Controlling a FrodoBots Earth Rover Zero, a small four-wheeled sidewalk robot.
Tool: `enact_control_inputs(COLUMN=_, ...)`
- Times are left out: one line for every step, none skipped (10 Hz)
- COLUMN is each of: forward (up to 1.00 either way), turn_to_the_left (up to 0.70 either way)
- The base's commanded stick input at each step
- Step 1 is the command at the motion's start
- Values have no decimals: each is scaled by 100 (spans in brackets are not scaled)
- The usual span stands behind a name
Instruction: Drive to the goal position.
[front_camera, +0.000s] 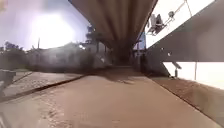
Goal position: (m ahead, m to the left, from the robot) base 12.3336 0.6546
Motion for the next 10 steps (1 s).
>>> enact_control_inputs(forward=70, turn_to_the_left=0)
enact_control_inputs(forward=70, turn_to_the_left=0)
enact_control_inputs(forward=70, turn_to_the_left=0)
enact_control_inputs(forward=70, turn_to_the_left=0)
enact_control_inputs(forward=70, turn_to_the_left=0)
enact_control_inputs(forward=70, turn_to_the_left=0)
enact_control_inputs(forward=70, turn_to_the_left=0)
enact_control_inputs(forward=70, turn_to_the_left=0)
enact_control_inputs(forward=70, turn_to_the_left=0)
enact_control_inputs(forward=70, turn_to_the_left=0)
